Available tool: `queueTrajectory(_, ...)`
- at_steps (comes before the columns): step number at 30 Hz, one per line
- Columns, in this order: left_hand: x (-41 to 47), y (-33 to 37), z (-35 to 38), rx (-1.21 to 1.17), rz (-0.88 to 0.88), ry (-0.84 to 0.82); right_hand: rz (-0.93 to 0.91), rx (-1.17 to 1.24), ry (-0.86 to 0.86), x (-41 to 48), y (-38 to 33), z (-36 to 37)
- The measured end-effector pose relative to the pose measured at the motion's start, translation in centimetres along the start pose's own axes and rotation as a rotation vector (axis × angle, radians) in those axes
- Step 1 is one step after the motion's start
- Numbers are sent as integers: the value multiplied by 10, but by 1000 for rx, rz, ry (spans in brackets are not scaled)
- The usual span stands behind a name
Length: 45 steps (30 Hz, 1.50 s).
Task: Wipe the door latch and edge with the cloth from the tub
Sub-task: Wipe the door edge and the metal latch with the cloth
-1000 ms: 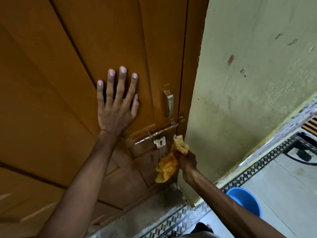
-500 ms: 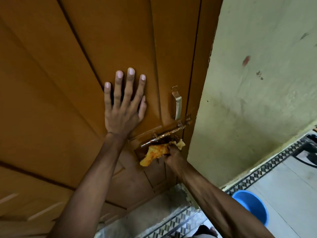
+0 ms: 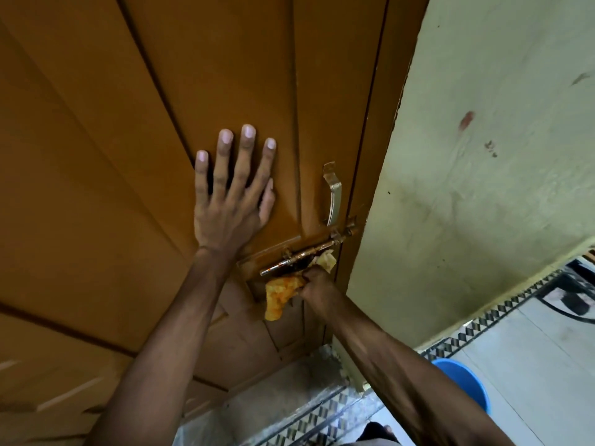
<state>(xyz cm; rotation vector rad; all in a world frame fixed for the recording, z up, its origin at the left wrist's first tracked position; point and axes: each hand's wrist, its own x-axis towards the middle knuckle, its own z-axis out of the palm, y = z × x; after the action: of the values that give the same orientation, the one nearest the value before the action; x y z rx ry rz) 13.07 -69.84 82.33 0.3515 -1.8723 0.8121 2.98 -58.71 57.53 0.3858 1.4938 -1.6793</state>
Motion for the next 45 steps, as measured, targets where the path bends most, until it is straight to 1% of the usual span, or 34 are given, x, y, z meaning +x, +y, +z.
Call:
queueTrajectory(1,0,0,0,4,-2,1,48,39,-47,8,7,-2)
queueTrajectory(2,0,-1,1,8,-4,3,42,59,-82,-6,0,-2)
queueTrajectory(3,0,-1,1,13,-6,3,15,68,-46,-45,-19,5)
queueTrajectory(4,0,-1,1,17,-6,0,32,107,-15,-91,-40,14)
queueTrajectory(5,-1,-1,1,19,-3,-4,55,165,12,-119,-55,16)
queueTrajectory(7,-1,-1,1,14,2,-8,97,256,5,-122,-66,15)
queueTrajectory(11,-1,-1,1,9,1,-12,111,234,18,-127,-72,14)
queueTrajectory(12,-1,-1,1,12,1,-13,120,246,6,-127,-71,12)
queueTrajectory(13,0,-2,1,16,3,-14,104,240,-53,-126,-71,9)
queueTrajectory(16,0,-1,-1,12,1,-18,-6,-91,-217,-125,-66,0)
queueTrajectory(17,1,0,-2,9,-2,-21,53,-151,-244,-125,-62,0)
queueTrajectory(19,1,-1,-2,16,-5,-22,107,-174,-239,-121,-55,-2)
queueTrajectory(20,1,-1,-2,19,-7,-21,74,-171,-232,-123,-55,1)
queueTrajectory(21,1,-1,-2,18,-11,-19,38,-107,-221,-126,-59,5)
queueTrajectory(23,1,-2,-2,15,-9,-18,75,148,-108,-128,-70,13)
queueTrajectory(24,0,-2,-1,16,-9,-18,95,213,-49,-128,-74,13)
queueTrajectory(25,1,-2,-1,14,-9,-18,105,242,-26,-128,-77,13)
queueTrajectory(28,1,-1,-2,-1,0,-24,113,209,-25,-134,-75,10)
queueTrajectory(30,2,-2,-3,8,4,-23,121,227,2,-133,-73,14)
queueTrajectory(34,4,-1,-6,-3,2,-28,72,189,52,-135,-74,26)
queueTrajectory(38,3,-1,-4,6,2,-28,90,184,2,-150,-76,23)
queueTrajectory(40,3,-2,-4,11,1,-24,33,173,5,-162,-77,14)
queueTrajectory(42,4,-1,-5,-4,-4,-28,-116,158,52,-176,-74,3)
queueTrajectory(43,3,-2,-5,-1,-8,-29,-248,116,112,-179,-71,-3)
queueTrajectory(44,3,-2,-5,3,-10,-30,-415,0,210,-181,-70,-8)
queueTrajectory(45,3,-2,-4,2,-9,-30,-608,-205,340,-177,-68,-14)
